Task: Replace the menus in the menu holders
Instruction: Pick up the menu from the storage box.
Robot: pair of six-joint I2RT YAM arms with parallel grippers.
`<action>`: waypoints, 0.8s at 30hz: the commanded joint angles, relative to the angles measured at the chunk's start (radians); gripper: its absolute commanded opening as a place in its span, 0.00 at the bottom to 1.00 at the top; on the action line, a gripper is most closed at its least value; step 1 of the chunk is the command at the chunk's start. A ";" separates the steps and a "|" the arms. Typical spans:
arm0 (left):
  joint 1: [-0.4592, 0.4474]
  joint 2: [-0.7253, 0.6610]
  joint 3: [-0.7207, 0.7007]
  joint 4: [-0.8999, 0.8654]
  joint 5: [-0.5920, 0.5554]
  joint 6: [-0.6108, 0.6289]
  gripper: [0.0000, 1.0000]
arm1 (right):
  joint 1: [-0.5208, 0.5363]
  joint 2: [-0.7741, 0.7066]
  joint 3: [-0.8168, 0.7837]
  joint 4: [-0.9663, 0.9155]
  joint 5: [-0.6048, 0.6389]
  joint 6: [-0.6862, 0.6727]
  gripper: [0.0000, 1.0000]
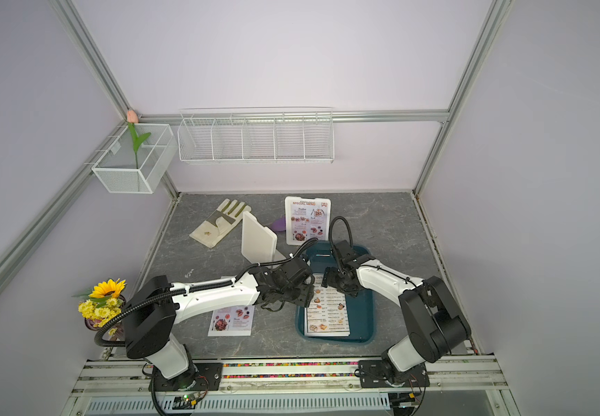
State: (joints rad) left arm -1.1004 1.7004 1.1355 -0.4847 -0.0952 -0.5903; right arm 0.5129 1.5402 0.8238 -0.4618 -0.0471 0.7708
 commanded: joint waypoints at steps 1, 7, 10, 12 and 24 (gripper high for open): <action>0.007 0.015 0.034 0.012 0.004 -0.011 0.70 | 0.033 0.069 -0.030 -0.056 -0.065 0.039 0.81; 0.013 -0.003 0.068 -0.041 -0.093 -0.032 0.73 | 0.045 0.058 -0.002 -0.106 -0.042 0.030 0.78; 0.021 -0.042 0.064 -0.059 -0.147 -0.042 0.74 | 0.045 0.049 0.011 -0.131 -0.029 0.013 0.75; 0.032 -0.053 0.061 -0.067 -0.133 -0.038 0.74 | 0.045 0.042 0.006 -0.127 -0.034 0.010 0.74; 0.030 0.016 -0.001 -0.005 -0.020 -0.073 0.75 | 0.046 0.014 -0.031 -0.106 -0.080 -0.001 0.71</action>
State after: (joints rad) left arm -1.0676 1.6924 1.1324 -0.5129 -0.1383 -0.6411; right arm 0.5499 1.5410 0.8310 -0.5156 -0.0872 0.7769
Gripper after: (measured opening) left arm 0.746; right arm 0.715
